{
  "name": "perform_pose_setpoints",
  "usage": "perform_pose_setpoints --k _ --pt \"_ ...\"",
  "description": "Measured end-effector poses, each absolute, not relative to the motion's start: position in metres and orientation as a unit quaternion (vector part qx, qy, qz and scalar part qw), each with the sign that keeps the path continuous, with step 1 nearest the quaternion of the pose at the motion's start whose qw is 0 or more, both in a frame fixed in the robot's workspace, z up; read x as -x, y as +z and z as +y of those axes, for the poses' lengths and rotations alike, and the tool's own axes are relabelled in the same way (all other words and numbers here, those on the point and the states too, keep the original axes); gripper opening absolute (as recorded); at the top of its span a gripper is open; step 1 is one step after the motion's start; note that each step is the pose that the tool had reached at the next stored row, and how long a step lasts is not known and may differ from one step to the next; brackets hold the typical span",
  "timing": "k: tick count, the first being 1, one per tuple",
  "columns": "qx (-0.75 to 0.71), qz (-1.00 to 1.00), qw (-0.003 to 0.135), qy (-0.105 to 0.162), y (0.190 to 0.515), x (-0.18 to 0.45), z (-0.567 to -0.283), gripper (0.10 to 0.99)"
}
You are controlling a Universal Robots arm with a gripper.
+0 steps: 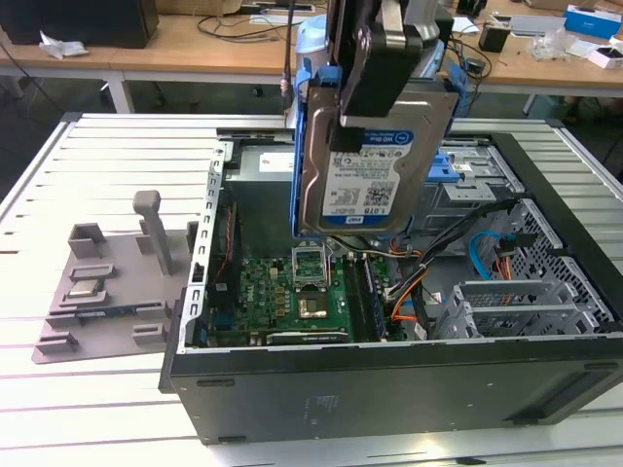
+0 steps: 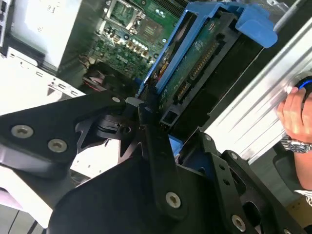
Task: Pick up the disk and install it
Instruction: 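Pick up the disk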
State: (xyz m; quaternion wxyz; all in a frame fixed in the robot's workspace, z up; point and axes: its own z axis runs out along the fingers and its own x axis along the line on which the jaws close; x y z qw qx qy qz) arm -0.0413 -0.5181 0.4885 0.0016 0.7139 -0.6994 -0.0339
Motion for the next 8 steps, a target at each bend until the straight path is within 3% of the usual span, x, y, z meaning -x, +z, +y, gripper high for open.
perform_pose_setpoints --k 8 --pt "-0.714 -0.699 0.002 -0.034 0.485 0.038 -0.555 0.369"
